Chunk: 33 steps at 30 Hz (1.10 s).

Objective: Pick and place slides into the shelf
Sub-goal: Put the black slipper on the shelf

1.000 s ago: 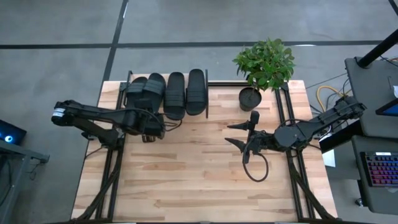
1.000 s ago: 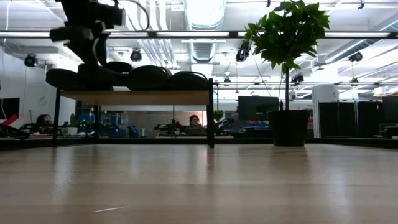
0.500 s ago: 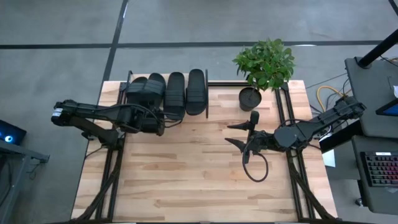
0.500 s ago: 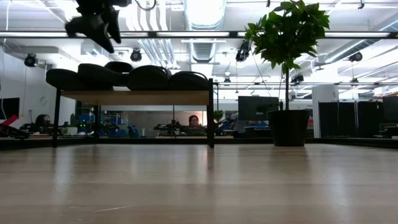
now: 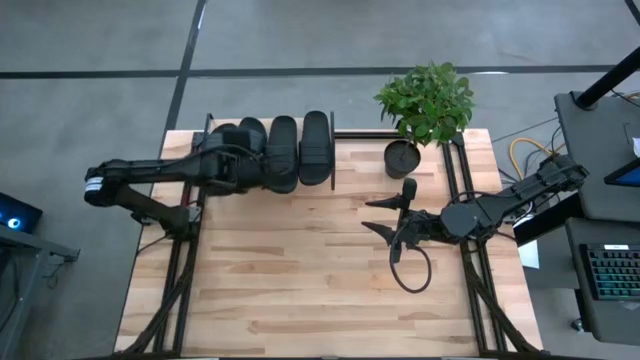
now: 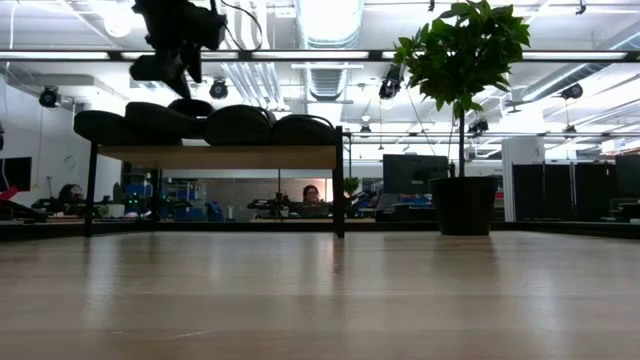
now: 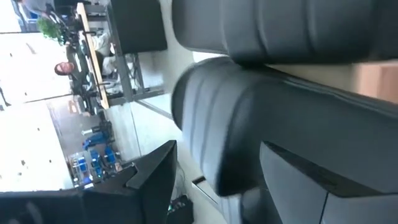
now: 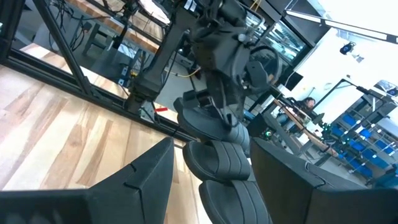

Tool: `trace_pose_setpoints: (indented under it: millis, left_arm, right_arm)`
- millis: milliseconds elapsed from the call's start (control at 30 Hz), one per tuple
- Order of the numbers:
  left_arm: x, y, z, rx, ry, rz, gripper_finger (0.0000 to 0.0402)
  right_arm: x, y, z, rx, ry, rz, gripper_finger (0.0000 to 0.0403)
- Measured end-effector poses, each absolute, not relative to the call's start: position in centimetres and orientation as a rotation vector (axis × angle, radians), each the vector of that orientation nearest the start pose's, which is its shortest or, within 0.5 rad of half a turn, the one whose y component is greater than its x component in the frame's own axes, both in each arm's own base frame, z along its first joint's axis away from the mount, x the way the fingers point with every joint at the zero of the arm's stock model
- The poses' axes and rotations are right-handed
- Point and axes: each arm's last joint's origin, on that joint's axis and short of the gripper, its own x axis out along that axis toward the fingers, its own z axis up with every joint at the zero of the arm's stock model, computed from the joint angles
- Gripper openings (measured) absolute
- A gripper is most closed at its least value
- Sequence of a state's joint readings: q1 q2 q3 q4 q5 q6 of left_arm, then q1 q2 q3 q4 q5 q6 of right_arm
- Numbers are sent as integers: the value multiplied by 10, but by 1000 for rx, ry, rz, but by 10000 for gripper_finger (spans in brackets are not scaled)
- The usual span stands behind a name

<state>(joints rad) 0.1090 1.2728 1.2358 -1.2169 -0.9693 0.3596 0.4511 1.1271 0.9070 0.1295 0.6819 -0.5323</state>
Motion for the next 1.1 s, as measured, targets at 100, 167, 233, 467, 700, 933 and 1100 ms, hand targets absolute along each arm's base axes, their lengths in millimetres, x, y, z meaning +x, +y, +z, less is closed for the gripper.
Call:
trace_pose_setpoints:
  millis: [100,167,233,467,700,933,1100]
  left_arm:
    - [216,54,329,838,1349,722,215]
    - [217,58,329,827,1347,699,215]
    - [216,62,328,812,1356,683,215]
    - [215,69,327,794,1379,689,215]
    - [217,81,318,756,1423,671,214]
    - [227,92,307,759,1474,684,161]
    - [229,97,304,767,1508,684,82]
  right_arm:
    - [232,92,339,-578,136,-205,203]
    - [232,92,339,-579,137,-206,203]
    - [232,92,339,-580,137,-205,203]
    - [232,92,338,-583,140,-204,203]
    - [232,92,338,-584,142,-204,203]
    - [232,92,338,-585,145,-203,203]
    - [232,92,337,-586,149,-202,203]
